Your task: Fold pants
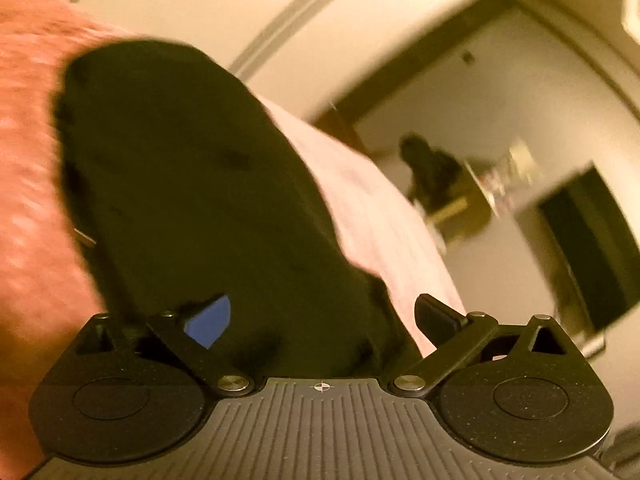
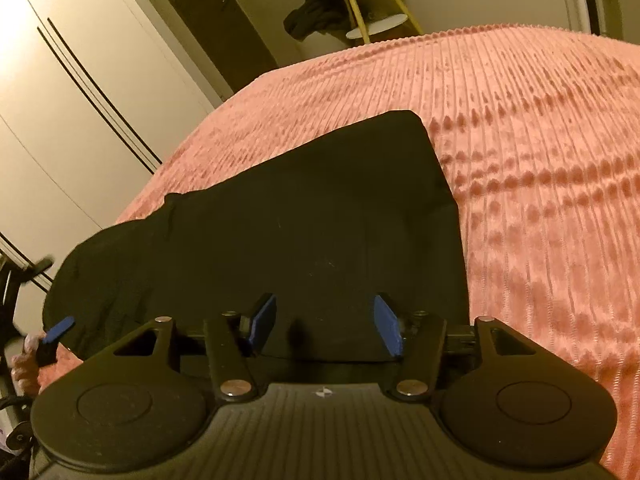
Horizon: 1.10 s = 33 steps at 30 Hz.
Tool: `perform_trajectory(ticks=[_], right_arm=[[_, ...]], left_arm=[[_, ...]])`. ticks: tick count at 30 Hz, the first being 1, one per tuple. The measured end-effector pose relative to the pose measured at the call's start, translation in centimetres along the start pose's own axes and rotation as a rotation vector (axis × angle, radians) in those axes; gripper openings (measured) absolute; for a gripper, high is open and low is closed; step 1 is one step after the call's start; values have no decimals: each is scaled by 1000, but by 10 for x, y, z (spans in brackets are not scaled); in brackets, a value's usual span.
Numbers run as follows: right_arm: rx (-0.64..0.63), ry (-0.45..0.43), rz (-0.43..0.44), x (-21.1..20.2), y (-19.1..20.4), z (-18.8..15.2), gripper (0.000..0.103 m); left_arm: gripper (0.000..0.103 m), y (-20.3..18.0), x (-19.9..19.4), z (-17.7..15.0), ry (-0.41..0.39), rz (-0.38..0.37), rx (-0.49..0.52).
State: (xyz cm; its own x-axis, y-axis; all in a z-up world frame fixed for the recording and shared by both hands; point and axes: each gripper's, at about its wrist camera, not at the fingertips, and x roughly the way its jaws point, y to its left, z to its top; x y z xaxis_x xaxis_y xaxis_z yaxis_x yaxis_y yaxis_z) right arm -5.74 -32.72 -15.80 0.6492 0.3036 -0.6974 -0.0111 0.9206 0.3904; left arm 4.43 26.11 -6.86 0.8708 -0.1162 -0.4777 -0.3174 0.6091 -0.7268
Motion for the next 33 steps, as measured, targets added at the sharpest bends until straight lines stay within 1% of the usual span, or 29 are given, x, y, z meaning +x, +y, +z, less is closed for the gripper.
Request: perform_trajectory(ticks=[3, 5, 9, 11, 12, 13, 14, 15, 16, 17, 18, 20, 21, 24, 26, 27, 28, 29, 30, 33], right_arm=[[6, 1, 10, 3, -1, 1, 60], [16, 1, 18, 5, -2, 2, 61], [43, -1, 32, 6, -6, 4, 61], [42, 1, 33, 7, -6, 4, 61], [37, 2, 30, 7, -6, 4, 61], [30, 3, 25, 8, -5, 4, 61], [23, 4, 21, 8, -4, 4, 61], [20, 4, 19, 8, -3, 4, 61], [18, 3, 18, 9, -3, 4, 61], [19, 1, 18, 9, -3, 4, 61], [20, 0, 19, 9, -4, 4, 61], [18, -3, 19, 10, -4, 5, 61], [14, -4, 17, 11, -4, 5, 61], [-1, -7, 13, 12, -2, 4, 62], [3, -7, 15, 11, -2, 5, 62], [7, -7, 18, 11, -3, 5, 62], [10, -8, 20, 11, -4, 5, 62], [14, -9, 23, 10, -4, 5, 62], [17, -10, 24, 10, -5, 5, 62], [20, -10, 24, 10, -5, 5, 62]], left_arm=[[102, 43, -14, 23, -49, 56, -67], [102, 69, -18, 35, -61, 89, -127], [102, 106, -9, 48, -69, 68, -232], [100, 123, 3, 53, -49, 41, -290], [100, 128, 6, 54, -53, 20, -309], [96, 130, 10, 56, -71, 0, -321], [88, 132, 12, 59, -85, -13, -326], [86, 134, 16, 63, -82, -8, -330], [76, 138, 21, 68, -80, -2, -332], [63, 141, 26, 71, -73, 11, -329], [62, 146, 30, 74, -65, 19, -331], [62, 153, 33, 78, -56, -7, -345], [62, 153, 32, 78, -50, -8, -347], [57, 152, 32, 81, -52, -1, -308], [47, 151, 25, 80, -64, -5, -291], [44, 148, 22, 80, -68, -5, -285], [34, 147, 19, 80, -73, -7, -276], [27, 141, 14, 80, -86, -14, -252], [25, 132, 10, 79, -97, -24, -217], [23, 101, -6, 79, -132, -37, -37]])
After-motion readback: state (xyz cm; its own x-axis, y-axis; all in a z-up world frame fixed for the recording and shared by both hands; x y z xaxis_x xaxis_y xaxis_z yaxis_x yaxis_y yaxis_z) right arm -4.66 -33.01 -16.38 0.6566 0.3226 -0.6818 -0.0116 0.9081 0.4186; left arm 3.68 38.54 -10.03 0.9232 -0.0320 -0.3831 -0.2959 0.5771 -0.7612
